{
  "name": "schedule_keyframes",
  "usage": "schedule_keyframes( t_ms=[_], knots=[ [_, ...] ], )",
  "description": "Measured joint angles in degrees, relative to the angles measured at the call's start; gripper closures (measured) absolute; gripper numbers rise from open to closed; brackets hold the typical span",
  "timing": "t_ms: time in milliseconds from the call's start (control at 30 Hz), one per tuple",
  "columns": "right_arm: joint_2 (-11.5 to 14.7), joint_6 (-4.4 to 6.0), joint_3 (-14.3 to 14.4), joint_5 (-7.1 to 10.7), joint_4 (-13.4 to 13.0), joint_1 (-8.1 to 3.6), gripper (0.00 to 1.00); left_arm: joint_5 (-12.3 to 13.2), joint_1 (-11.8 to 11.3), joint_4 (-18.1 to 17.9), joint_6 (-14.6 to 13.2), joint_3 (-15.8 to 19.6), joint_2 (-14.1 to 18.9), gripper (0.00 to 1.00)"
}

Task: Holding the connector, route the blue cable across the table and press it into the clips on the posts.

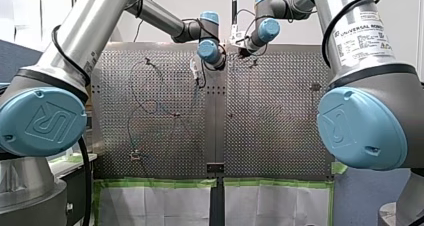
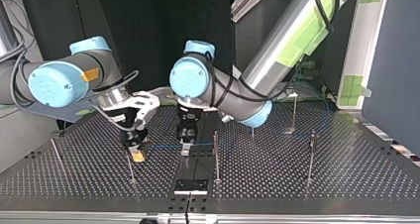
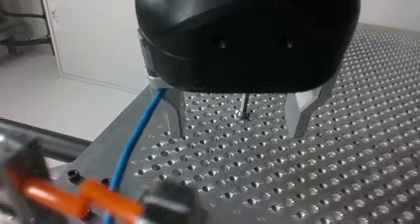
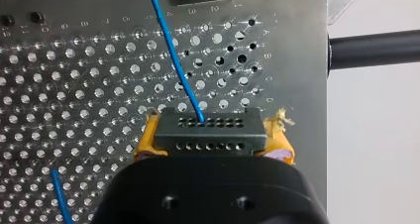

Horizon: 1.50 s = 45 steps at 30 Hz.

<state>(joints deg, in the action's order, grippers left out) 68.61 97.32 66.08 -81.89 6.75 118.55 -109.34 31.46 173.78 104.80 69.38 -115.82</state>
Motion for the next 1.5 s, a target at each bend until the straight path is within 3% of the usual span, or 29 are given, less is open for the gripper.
schedule_keyframes(
  t_ms=[133,167,233,267,300,333,400,433,467,667,1167,1500],
  knots=[
    [0.00,0.00,0.00,0.00,0.00,-0.02,1.00,-0.38,-0.01,1.12,-0.15,-2.00,-0.19,0.00],
    [0.00,0.00,-0.01,0.00,0.00,-0.01,1.00,-0.43,0.02,1.35,-0.18,-2.49,-0.19,0.11],
    [0.00,0.00,0.01,0.00,0.01,-0.02,1.00,-0.52,0.17,1.79,-0.27,-3.57,-0.20,0.16],
    [0.00,0.00,0.00,0.01,0.01,-0.03,1.00,-0.55,0.23,1.94,-0.31,-4.03,-0.20,0.24],
    [0.00,0.00,0.00,0.02,0.01,-0.05,1.00,-0.61,0.31,2.09,-0.35,-4.67,-0.20,0.54],
    [0.00,0.00,0.00,0.02,0.01,-0.07,1.00,-0.73,0.39,2.20,-0.45,-5.14,-0.20,0.54],
    [0.00,0.00,0.00,0.03,0.01,-0.10,1.00,-1.29,0.57,2.50,-0.72,-6.09,-0.21,0.84],
    [0.00,0.00,0.00,0.02,0.01,-0.13,1.00,-1.64,0.62,2.63,-0.77,-6.37,-0.21,0.84],
    [0.00,0.00,0.00,0.03,0.01,-0.15,1.00,-2.00,0.66,2.76,-0.78,-6.57,-0.22,1.00],
    [0.00,0.00,0.00,0.05,0.01,-0.19,1.00,-2.87,0.72,3.54,-0.61,-6.46,-0.22,1.00],
    [-0.08,0.14,0.19,0.00,-0.01,0.53,1.00,-3.22,1.12,3.90,-0.77,-1.79,-0.21,1.00],
    [-0.41,0.33,2.96,-0.08,-0.19,0.82,1.00,-3.98,1.45,2.53,-0.76,3.53,-0.06,1.00]
  ],
)
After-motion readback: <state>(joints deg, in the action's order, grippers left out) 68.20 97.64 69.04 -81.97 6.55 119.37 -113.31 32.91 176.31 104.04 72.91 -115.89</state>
